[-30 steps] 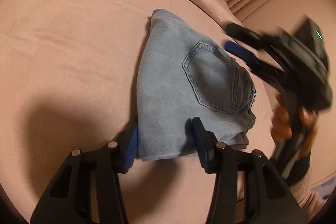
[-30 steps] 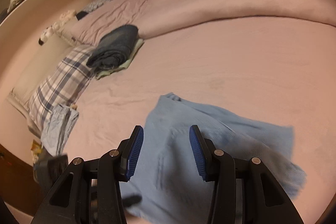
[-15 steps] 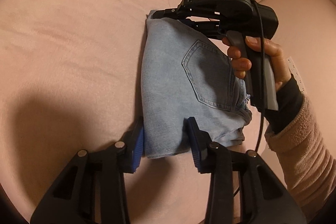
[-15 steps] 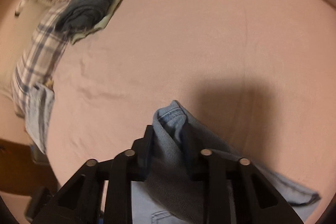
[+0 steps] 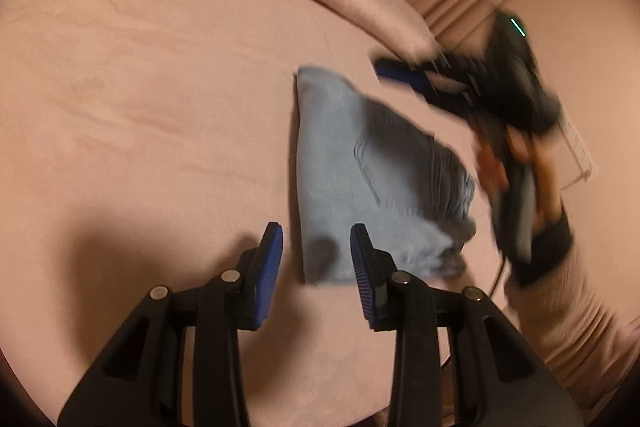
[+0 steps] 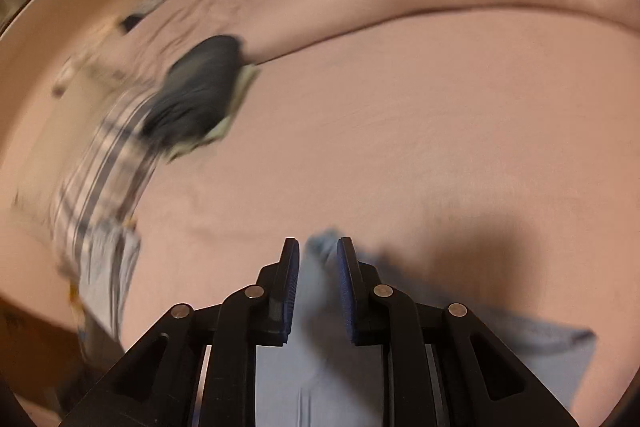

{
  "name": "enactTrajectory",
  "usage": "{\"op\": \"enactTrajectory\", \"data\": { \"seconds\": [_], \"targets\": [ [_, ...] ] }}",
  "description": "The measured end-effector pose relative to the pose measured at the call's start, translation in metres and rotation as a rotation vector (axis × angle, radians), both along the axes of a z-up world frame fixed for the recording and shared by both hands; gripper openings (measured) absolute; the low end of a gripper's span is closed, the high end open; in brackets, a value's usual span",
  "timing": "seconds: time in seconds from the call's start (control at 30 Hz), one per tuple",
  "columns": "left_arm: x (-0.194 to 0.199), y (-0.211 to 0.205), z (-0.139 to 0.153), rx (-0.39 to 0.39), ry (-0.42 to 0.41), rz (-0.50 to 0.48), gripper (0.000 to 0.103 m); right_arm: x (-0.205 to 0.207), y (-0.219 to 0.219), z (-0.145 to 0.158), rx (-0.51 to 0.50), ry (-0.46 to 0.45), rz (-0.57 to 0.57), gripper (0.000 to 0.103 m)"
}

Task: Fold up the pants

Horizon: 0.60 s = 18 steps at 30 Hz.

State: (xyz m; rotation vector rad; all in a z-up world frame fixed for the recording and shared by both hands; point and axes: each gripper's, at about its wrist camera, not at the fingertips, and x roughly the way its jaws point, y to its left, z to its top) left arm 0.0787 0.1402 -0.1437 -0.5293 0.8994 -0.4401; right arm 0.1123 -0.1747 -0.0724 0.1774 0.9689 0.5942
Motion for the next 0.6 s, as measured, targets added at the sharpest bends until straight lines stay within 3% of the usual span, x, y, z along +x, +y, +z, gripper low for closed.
{"op": "enactTrajectory", "data": {
  "seconds": [0.2, 0.33, 0.43, 0.47, 0.53, 0.6],
  "targets": [
    [0.032, -0.026, 0.01, 0.03, -0.035, -0.014, 0.037, -0.087, -0.004, -0.005, -0.145, -0.094, 0.098, 0.02],
    [0.06, -0.071, 0.008, 0.175, -0.057, -0.072, 0.042, -0.124, -0.002, -0.019, -0.236, -0.135, 0.131, 0.02],
    [0.08, -0.089, -0.011, 0.275, -0.002, -0.101, 0.045, -0.132, -0.002, -0.039, -0.292, -0.098, 0.14, 0.02],
    [0.085, -0.093, -0.02, 0.287, 0.026, -0.112, 0.049, -0.13, -0.002, -0.046, -0.296, -0.094, 0.13, 0.02],
    [0.086, -0.093, -0.018, 0.28, 0.003, -0.113, 0.055, -0.127, -0.008, -0.049, -0.254, -0.093, 0.102, 0.02],
    [0.084, -0.091, -0.015, 0.278, 0.003, -0.111, 0.056, -0.123, -0.017, -0.045, -0.195, -0.066, 0.078, 0.021]
  ]
}}
